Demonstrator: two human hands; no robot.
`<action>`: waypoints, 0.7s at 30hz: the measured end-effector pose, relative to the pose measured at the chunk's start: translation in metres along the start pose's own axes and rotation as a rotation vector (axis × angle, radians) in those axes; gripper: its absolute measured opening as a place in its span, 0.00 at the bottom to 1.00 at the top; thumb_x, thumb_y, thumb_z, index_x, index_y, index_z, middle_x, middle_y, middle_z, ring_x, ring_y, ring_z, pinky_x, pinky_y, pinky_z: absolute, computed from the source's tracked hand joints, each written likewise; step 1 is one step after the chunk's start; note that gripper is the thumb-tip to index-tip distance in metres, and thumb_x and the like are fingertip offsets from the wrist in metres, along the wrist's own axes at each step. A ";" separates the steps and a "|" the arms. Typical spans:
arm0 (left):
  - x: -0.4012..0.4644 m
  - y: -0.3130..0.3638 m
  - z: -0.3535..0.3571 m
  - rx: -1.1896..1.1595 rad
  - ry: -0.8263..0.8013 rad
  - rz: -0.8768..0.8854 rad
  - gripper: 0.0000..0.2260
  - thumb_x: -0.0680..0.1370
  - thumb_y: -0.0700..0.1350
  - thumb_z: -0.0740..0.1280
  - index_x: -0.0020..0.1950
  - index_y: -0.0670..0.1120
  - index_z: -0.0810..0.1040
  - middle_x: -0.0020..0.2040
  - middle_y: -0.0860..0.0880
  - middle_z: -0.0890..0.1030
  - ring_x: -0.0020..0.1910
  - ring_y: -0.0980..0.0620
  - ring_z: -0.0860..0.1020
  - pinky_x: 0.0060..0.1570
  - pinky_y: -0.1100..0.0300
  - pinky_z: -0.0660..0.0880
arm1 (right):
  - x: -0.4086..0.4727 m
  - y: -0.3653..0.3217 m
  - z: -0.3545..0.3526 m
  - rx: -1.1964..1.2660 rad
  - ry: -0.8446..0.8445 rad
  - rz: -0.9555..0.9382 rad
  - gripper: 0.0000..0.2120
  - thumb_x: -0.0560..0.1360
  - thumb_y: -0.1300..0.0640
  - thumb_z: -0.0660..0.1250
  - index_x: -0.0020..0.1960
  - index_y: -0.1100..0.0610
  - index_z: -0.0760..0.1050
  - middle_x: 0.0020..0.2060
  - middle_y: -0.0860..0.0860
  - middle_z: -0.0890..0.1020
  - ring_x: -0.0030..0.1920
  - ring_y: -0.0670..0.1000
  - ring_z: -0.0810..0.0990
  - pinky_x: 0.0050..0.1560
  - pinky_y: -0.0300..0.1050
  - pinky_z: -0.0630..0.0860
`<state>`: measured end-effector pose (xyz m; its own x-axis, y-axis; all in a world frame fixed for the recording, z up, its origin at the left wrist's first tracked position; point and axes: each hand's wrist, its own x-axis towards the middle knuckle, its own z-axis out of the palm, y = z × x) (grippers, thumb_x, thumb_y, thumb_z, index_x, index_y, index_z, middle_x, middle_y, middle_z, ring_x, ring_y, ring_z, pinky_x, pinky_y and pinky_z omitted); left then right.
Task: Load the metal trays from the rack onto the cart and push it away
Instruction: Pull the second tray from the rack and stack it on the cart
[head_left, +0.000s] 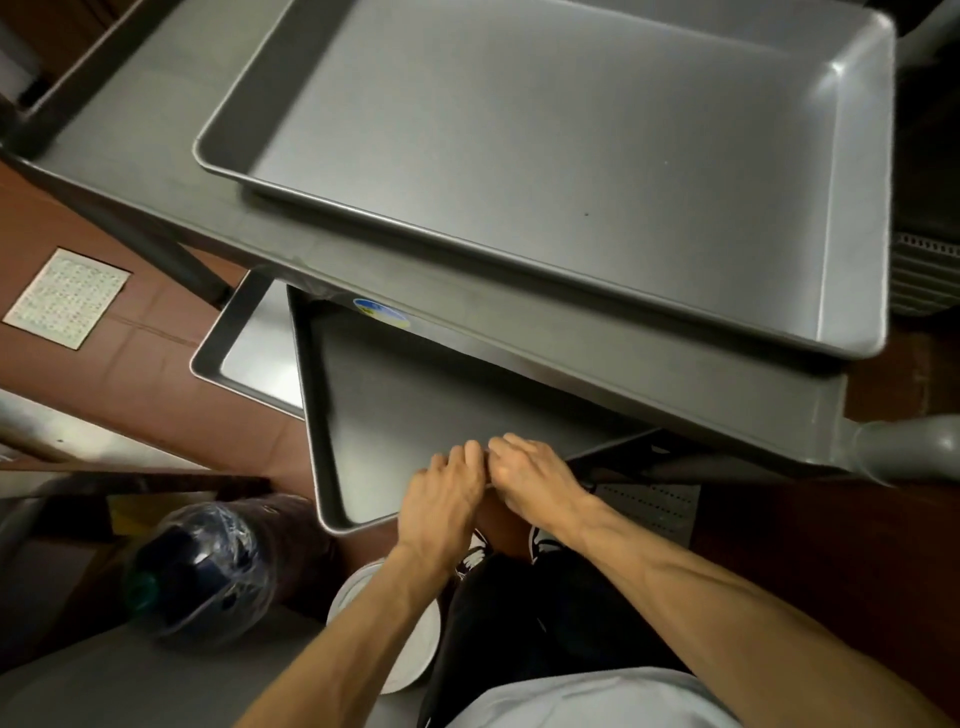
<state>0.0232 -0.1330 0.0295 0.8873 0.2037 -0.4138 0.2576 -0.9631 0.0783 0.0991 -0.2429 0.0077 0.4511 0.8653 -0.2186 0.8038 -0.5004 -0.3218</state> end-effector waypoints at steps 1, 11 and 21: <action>0.001 -0.003 0.000 0.007 0.022 0.015 0.11 0.75 0.39 0.64 0.52 0.47 0.64 0.49 0.49 0.78 0.46 0.47 0.77 0.34 0.55 0.67 | 0.001 -0.001 -0.002 0.004 0.019 0.001 0.10 0.60 0.72 0.73 0.38 0.64 0.78 0.35 0.58 0.79 0.37 0.59 0.79 0.31 0.49 0.78; -0.001 -0.051 -0.029 0.135 0.161 0.160 0.14 0.59 0.34 0.76 0.35 0.44 0.73 0.29 0.45 0.77 0.27 0.42 0.77 0.18 0.59 0.66 | -0.019 0.037 -0.015 -0.029 0.181 0.071 0.15 0.63 0.68 0.74 0.45 0.57 0.73 0.41 0.54 0.77 0.41 0.55 0.77 0.38 0.50 0.74; -0.006 -0.075 -0.035 0.174 0.190 0.206 0.14 0.61 0.35 0.74 0.35 0.45 0.70 0.29 0.47 0.75 0.27 0.43 0.75 0.18 0.59 0.64 | -0.062 0.093 -0.013 0.044 0.068 0.312 0.15 0.68 0.61 0.76 0.44 0.54 0.68 0.38 0.51 0.78 0.34 0.52 0.81 0.27 0.39 0.68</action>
<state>0.0126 -0.0561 0.0582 0.9738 0.0145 -0.2271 0.0103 -0.9998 -0.0196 0.1511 -0.3425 0.0034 0.6993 0.6690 -0.2518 0.6058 -0.7416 -0.2882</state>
